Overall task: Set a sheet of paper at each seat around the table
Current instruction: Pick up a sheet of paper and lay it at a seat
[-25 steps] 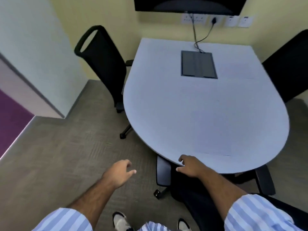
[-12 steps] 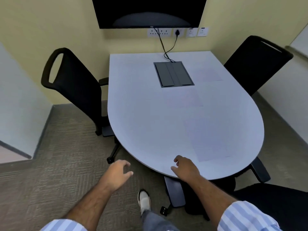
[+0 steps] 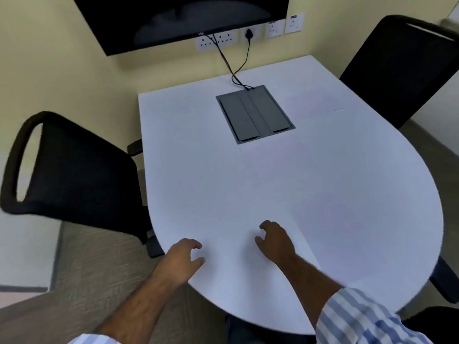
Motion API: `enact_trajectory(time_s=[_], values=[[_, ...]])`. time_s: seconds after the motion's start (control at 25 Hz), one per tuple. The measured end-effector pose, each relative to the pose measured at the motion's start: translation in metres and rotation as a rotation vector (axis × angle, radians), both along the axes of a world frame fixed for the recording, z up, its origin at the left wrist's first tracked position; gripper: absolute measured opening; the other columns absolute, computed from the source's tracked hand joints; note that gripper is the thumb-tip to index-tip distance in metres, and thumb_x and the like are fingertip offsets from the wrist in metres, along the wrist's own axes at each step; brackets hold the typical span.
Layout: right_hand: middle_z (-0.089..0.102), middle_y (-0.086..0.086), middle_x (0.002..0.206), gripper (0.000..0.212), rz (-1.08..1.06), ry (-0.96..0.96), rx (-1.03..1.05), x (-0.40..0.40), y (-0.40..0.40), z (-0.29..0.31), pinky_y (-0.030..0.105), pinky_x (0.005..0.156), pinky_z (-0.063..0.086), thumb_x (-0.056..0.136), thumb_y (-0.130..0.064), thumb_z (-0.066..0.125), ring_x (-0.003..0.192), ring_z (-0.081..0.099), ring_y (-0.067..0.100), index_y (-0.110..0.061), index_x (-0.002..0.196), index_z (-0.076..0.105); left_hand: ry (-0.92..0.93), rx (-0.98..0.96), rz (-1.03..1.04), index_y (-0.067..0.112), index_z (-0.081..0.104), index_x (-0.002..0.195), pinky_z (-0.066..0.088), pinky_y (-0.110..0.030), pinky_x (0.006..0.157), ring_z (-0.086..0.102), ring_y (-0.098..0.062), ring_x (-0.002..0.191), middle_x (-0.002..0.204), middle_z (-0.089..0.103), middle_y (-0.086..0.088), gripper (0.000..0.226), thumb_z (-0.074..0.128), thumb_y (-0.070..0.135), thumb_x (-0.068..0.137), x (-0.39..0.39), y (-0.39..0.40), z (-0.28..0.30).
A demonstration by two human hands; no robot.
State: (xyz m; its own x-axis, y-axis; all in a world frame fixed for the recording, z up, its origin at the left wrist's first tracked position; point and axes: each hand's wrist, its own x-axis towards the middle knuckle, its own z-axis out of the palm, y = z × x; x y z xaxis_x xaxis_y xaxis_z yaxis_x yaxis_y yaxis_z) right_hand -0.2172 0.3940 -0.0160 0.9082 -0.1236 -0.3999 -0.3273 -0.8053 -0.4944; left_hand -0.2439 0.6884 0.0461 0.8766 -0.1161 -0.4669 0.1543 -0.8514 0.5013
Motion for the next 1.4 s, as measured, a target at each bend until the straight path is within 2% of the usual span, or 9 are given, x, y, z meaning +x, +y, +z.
enact_trajectory(time_s=[0.2, 0.36, 0.48, 0.56, 0.72, 0.84, 1.0, 1.2, 1.4], values=[[0.041, 0.005, 0.156, 0.058, 0.053, -0.061, -0.08, 0.122, 0.001, -0.001, 0.043, 0.11, 0.046, 0.096, -0.033, 0.064, 0.143, 0.041, 0.028, -0.017, 0.149, 0.047, 0.046, -0.069, -0.018, 0.035, 0.059, 0.131, 0.041, -0.02, 0.096, 0.052, -0.004, 0.118, 0.132, 0.055, 0.018, 0.037, 0.068, 0.042, 0.095, 0.079, -0.027, -0.019], [0.013, 0.007, 0.175, 0.075, 0.093, -0.004, -0.159, 0.187, 0.006, -0.016, 0.051, 0.126, 0.027, 0.099, -0.036, 0.063, 0.161, 0.013, 0.029, -0.015, 0.162, 0.028, 0.071, -0.093, -0.053, 0.038, 0.059, 0.129, 0.037, -0.012, 0.087, 0.053, 0.0, 0.113, 0.125, 0.053, 0.023, 0.037, 0.069, 0.043, 0.094, 0.116, -0.042, -0.03], [0.007, 0.008, 0.176, 0.082, 0.148, 0.096, -0.219, 0.207, 0.009, -0.033, 0.058, 0.126, 0.022, 0.1, -0.044, 0.06, 0.162, 0.007, 0.029, -0.014, 0.164, 0.02, 0.087, -0.119, -0.027, 0.033, 0.061, 0.13, 0.038, -0.016, 0.093, 0.052, -0.001, 0.116, 0.126, 0.055, 0.018, 0.039, 0.072, 0.039, 0.093, 0.144, -0.043, -0.042], [0.012, 0.007, 0.175, 0.08, 0.163, 0.086, -0.23, 0.205, 0.013, -0.041, 0.058, 0.123, 0.026, 0.099, -0.045, 0.061, 0.162, 0.012, 0.028, -0.014, 0.163, 0.023, 0.108, -0.119, -0.006, 0.03, 0.062, 0.13, 0.042, -0.021, 0.098, 0.054, -0.006, 0.119, 0.128, 0.058, 0.013, 0.04, 0.073, 0.038, 0.092, 0.161, -0.042, -0.049], [0.039, 0.005, 0.164, 0.07, 0.153, -0.036, -0.177, 0.169, 0.035, -0.049, 0.053, 0.117, 0.036, 0.096, -0.04, 0.063, 0.153, 0.033, 0.027, -0.015, 0.156, 0.038, 0.186, -0.136, 0.115, 0.023, 0.063, 0.131, 0.048, -0.029, 0.101, 0.058, -0.014, 0.12, 0.135, 0.06, 0.003, 0.045, 0.076, 0.036, 0.091, 0.187, -0.044, -0.065], [0.042, 0.003, 0.163, 0.07, 0.167, -0.06, -0.133, 0.133, 0.049, -0.055, 0.054, 0.121, 0.033, 0.094, -0.039, 0.064, 0.154, 0.034, 0.024, -0.017, 0.157, 0.04, 0.133, -0.078, 0.086, 0.019, 0.061, 0.133, 0.044, -0.027, 0.104, 0.058, -0.019, 0.126, 0.139, 0.058, -0.002, 0.048, 0.077, 0.034, 0.09, 0.203, -0.05, -0.075], [0.049, 0.002, 0.158, 0.065, 0.12, -0.087, -0.101, 0.112, 0.051, -0.06, 0.05, 0.12, 0.036, 0.095, -0.036, 0.066, 0.15, 0.041, 0.023, -0.019, 0.154, 0.046, -0.021, 0.01, 0.031, 0.013, 0.056, 0.139, 0.042, -0.036, 0.113, 0.052, -0.027, 0.134, 0.146, 0.052, -0.007, 0.056, 0.076, 0.03, 0.09, 0.229, -0.063, -0.075], [0.053, 0.003, 0.155, 0.063, -0.002, -0.129, -0.057, 0.118, 0.049, -0.064, 0.041, 0.118, 0.042, 0.094, -0.03, 0.068, 0.145, 0.049, 0.023, -0.017, 0.152, 0.049, 0.018, 0.129, -0.018, 0.008, 0.024, 0.16, 0.029, -0.041, 0.123, 0.026, -0.033, 0.153, 0.166, 0.026, -0.014, 0.086, 0.072, 0.03, 0.092, 0.274, -0.081, -0.089], [0.052, 0.002, 0.155, 0.062, -0.104, -0.103, -0.065, 0.119, 0.066, -0.063, 0.043, 0.121, 0.038, 0.094, -0.028, 0.067, 0.144, 0.048, 0.023, -0.016, 0.152, 0.05, -0.028, 0.172, -0.043, 0.012, 0.028, 0.159, 0.042, -0.046, 0.112, 0.035, -0.034, 0.145, 0.157, 0.038, -0.012, 0.078, 0.067, 0.024, 0.093, 0.292, -0.095, -0.103]])
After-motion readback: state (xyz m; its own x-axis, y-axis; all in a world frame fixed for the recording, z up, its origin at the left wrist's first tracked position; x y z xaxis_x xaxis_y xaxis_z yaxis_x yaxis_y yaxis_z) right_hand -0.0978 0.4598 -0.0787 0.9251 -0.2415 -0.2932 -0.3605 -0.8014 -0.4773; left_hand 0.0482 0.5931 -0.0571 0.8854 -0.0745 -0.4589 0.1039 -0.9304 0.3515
